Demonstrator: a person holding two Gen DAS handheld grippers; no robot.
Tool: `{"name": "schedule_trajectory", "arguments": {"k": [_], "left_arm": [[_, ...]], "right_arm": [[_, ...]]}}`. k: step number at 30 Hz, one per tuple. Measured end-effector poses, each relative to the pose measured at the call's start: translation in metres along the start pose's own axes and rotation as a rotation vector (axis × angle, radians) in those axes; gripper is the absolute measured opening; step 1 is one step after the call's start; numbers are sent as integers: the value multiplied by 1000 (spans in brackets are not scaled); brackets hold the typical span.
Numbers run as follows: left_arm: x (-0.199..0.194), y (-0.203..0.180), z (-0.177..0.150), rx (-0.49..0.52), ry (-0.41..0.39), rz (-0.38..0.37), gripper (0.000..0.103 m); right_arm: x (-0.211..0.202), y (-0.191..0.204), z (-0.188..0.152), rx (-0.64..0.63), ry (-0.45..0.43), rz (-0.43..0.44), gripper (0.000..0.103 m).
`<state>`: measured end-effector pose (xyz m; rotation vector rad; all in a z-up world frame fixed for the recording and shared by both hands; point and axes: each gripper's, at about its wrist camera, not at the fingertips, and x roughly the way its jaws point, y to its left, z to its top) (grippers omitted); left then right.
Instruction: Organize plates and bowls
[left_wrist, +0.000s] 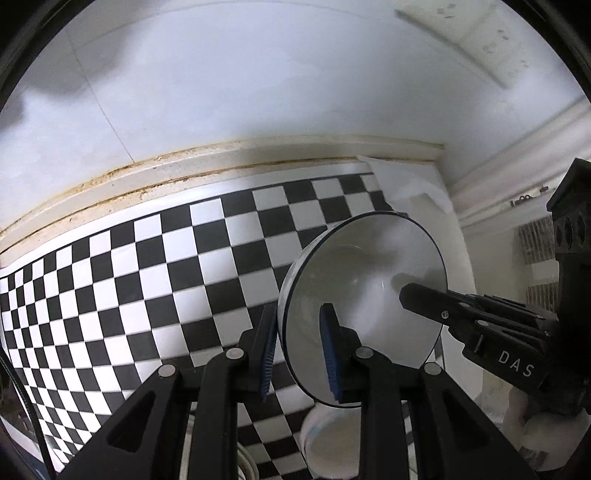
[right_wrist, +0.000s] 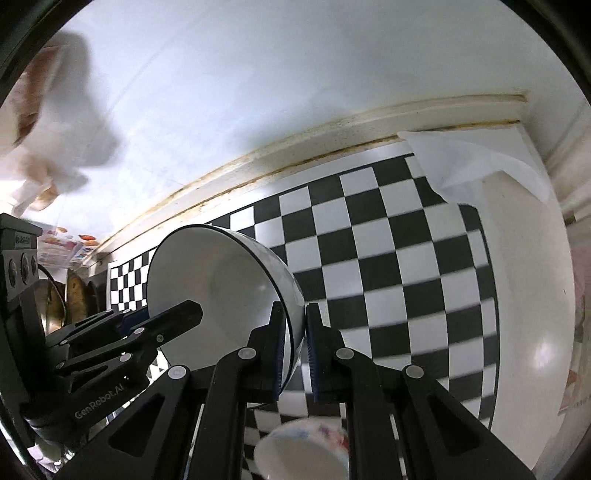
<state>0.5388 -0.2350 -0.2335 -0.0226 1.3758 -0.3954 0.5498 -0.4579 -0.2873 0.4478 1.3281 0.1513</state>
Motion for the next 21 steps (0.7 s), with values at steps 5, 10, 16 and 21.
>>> {"name": "schedule_trajectory", "arguments": {"k": [5,10,16,21], "left_arm": [[-16,-11,-29,26,-9,-5,21],[-20,-14,-62,37,2,-12,21],[-17,-18,-99,48,31,-11,21],[-4,-23,-119,56,69,-6,21]], "right_arm": [[-28,2,-38,9,-26,2,13],[-39,1,-74,18,-31,0,13],[-39,-4,-120,38,-16,1,13],[-28,-15,-149,63,12,-4,13]]}}
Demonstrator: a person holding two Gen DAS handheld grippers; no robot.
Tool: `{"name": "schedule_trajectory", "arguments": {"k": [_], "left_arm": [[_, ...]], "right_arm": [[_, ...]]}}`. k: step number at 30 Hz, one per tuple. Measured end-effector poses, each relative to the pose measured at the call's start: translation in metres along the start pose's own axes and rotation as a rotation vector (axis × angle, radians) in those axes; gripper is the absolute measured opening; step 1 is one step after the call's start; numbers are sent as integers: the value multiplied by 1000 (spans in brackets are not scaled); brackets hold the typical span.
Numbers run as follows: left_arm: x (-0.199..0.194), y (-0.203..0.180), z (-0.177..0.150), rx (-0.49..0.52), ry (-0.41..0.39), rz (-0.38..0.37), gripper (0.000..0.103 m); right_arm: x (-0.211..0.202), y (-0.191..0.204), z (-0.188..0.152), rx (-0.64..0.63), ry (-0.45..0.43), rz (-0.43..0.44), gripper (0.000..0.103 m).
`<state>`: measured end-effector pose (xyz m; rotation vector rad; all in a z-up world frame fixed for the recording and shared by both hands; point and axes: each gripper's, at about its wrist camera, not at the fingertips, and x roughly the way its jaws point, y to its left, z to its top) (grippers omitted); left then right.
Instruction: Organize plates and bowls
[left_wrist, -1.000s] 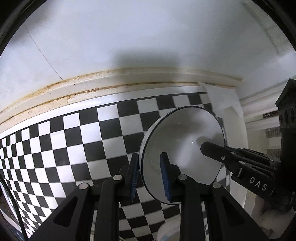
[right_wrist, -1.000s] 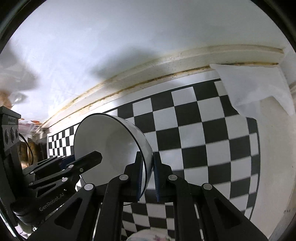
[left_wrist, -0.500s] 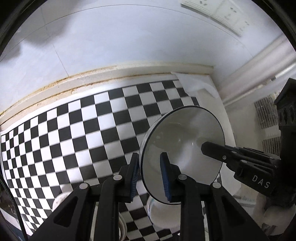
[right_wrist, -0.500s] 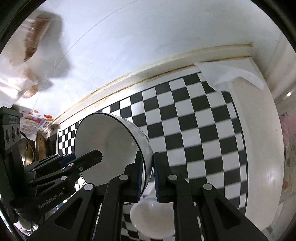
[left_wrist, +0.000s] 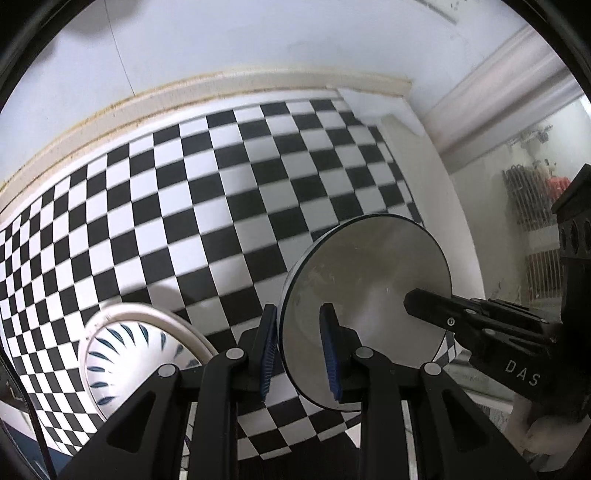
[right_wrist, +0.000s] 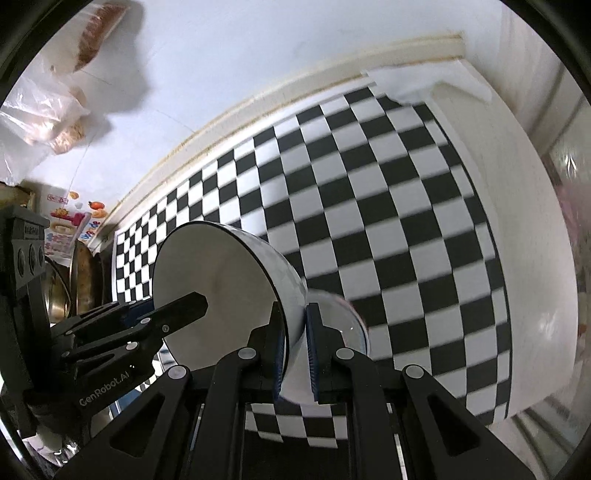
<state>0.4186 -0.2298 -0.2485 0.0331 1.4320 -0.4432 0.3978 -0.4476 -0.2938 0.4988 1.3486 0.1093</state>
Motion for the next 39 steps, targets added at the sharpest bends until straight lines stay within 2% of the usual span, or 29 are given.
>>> {"name": "schedule_trajectory", "arguments": {"k": [10,30,39], "left_arm": [[28,-8,-17,17,54,9,21],[64,-7,-21,23,113,30,21],[64,-6,-22,27,110,34,21]], "right_arm": [[23,-23,-26,39,43,-19,13],[48,-32,-24,52,85,-52,13],[52,-31,-25,54,92,-62,13]]}}
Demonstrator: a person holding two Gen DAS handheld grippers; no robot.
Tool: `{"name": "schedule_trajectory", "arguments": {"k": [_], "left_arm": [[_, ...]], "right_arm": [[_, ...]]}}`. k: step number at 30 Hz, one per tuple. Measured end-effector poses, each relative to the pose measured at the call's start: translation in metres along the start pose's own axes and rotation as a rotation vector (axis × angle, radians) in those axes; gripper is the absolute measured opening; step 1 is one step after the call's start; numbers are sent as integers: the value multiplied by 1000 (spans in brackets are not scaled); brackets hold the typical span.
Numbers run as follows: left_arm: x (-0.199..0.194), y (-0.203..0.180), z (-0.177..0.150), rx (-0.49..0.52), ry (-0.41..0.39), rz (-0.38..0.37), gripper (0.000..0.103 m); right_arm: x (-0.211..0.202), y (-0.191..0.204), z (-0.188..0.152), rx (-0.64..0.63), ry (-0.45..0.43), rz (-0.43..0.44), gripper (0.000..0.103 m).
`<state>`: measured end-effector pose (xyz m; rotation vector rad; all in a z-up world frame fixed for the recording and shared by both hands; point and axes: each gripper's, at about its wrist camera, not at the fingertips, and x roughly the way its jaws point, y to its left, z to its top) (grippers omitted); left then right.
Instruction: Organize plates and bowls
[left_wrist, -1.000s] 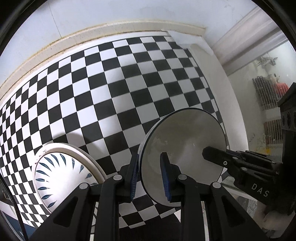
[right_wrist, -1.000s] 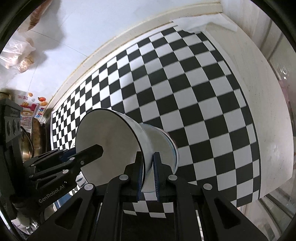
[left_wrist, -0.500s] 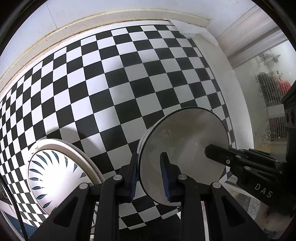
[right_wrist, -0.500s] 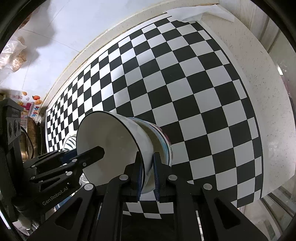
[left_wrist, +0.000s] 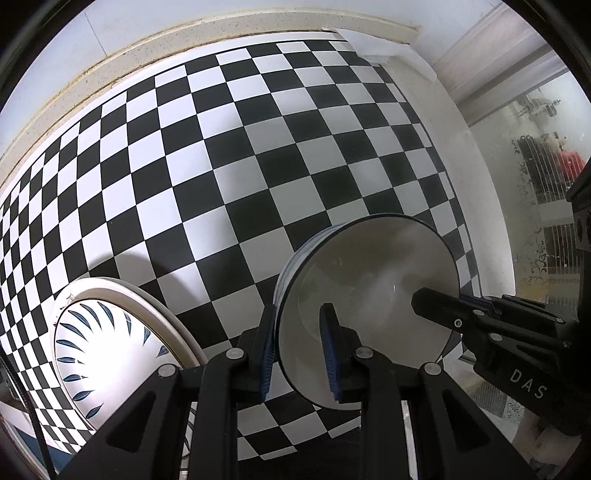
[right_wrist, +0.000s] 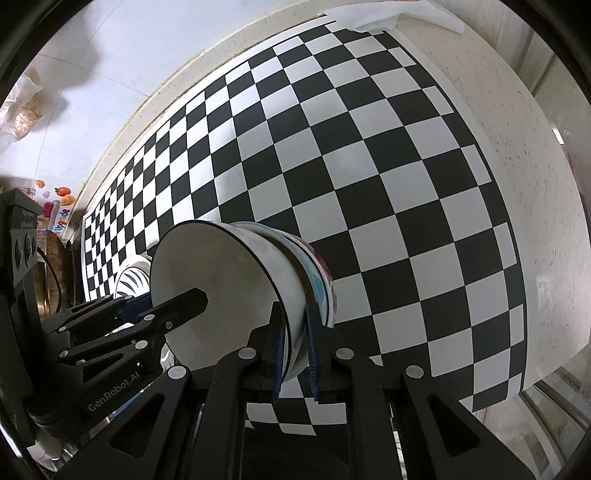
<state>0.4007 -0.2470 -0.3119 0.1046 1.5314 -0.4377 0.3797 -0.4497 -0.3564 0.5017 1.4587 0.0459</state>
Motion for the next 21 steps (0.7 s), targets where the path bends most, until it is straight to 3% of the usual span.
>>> {"name": "schedule_trajectory", "arguments": {"k": [7,13,15,19,21], "left_arm": [[-13,3,-5,-14,-34,8,22],[-55,7,-23,-2,-158,83,22],[-72,9,-35,6,-198,96,23],[-101,15,-62,12,-249,93,30],[-114,16,-75,15,-273,94,49]], "right_arm": [[-4,0,-1,-3,-17,-14,16],[-21,5,-11,-40,-47,-59,18],[-31,12,-19,-75,-67,-85,25],[-54,30,-44,-137,-113,-127,54],[-67,38,-59,-149,-140,-142,63]]}}
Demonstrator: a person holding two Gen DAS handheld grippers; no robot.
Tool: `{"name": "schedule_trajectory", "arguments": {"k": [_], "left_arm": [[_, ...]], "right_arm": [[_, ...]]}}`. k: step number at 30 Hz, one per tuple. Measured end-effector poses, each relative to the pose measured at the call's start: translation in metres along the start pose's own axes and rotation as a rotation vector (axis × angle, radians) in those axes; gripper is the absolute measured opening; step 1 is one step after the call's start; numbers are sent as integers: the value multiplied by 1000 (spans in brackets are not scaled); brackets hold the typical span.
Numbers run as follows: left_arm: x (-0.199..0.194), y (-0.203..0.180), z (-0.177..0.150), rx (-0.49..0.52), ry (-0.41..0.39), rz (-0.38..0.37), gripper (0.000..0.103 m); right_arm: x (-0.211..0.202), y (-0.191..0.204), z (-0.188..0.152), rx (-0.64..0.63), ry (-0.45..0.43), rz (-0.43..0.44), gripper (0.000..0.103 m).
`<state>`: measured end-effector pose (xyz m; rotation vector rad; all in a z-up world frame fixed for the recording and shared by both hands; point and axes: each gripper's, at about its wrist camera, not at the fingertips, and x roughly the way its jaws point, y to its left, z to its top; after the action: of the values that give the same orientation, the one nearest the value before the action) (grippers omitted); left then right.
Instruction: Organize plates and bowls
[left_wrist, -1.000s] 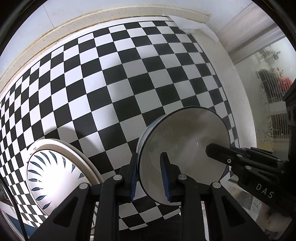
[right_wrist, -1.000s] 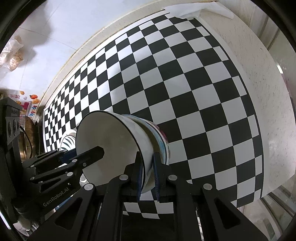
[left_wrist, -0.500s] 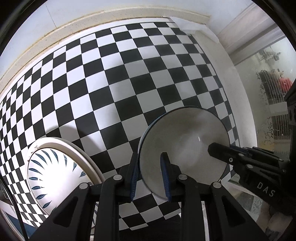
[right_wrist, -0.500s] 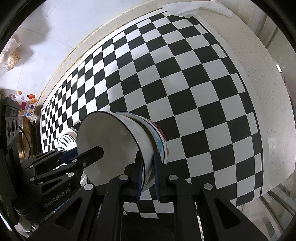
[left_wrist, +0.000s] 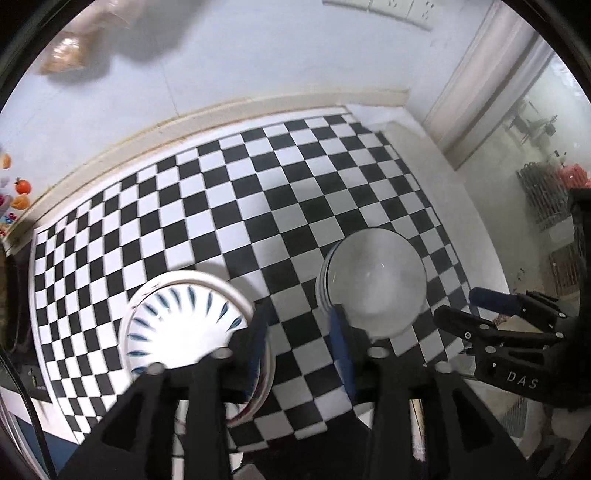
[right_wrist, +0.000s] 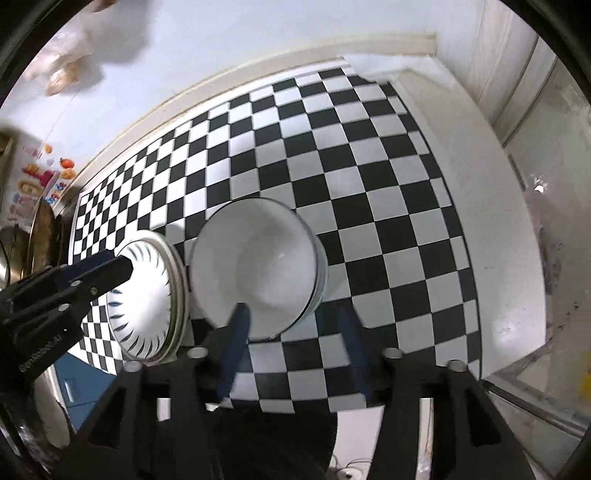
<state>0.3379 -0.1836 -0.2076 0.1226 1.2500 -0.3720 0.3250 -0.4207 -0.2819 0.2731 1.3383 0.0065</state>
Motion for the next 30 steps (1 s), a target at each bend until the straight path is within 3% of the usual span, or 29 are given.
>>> {"name": "schedule_trajectory", "arguments": {"k": [1,2,16,30], "left_arm": [[-10,1,-6,3,-18,3,69],[-17,2,-10,1,-28,4,81],[-81,20,-67,-30,-83,-9,84],[-109,11,-92,-5,-123,7,84]], "right_arm": [[-6,3,-5,0,-9,-5,66],[-14,6,-10,1,-19,-9,68],[-99,57,-83,-27,-161,-18,84],[-132,80,-111,-61,-237,-22,85]]}}
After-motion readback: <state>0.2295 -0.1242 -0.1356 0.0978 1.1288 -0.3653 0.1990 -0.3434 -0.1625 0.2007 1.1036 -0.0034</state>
